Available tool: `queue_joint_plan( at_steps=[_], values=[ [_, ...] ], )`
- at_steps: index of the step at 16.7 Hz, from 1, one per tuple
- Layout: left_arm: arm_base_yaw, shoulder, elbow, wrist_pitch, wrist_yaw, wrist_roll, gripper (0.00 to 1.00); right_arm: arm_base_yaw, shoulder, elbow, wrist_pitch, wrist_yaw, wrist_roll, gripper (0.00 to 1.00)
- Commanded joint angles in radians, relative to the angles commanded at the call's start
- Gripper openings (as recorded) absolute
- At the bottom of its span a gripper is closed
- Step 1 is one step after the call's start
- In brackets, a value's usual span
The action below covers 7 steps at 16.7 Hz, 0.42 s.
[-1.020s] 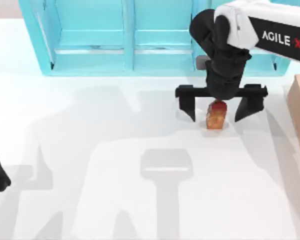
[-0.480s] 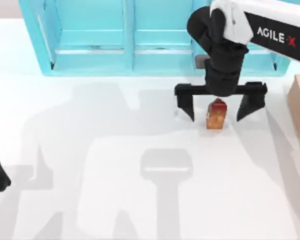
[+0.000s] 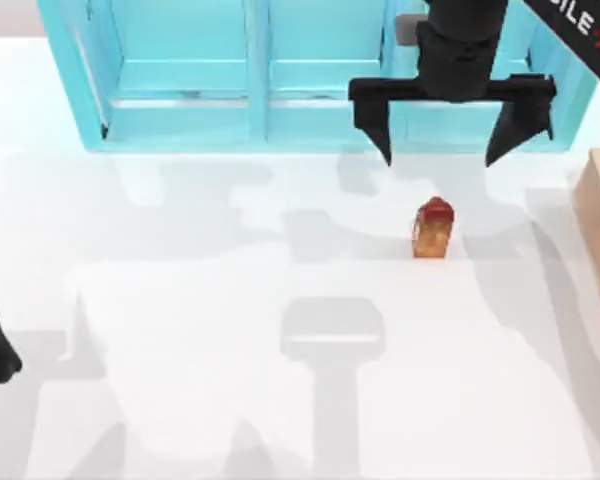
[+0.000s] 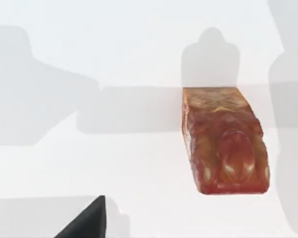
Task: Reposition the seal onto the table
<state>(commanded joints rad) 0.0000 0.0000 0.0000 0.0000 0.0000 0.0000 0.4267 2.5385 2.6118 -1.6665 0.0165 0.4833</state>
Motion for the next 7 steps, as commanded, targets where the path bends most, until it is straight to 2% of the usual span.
queue_joint_plan(
  at_steps=[3,7],
  values=[
    [0.0,0.0,0.0,0.0,0.0,0.0,1.0,0.001,0.012,0.167,-0.13,-0.007,-0.007,1.0],
    [0.0,0.0,0.0,0.0,0.0,0.0,1.0,0.005,0.014,0.239,-0.201,-0.008,-0.018,1.0]
  ],
)
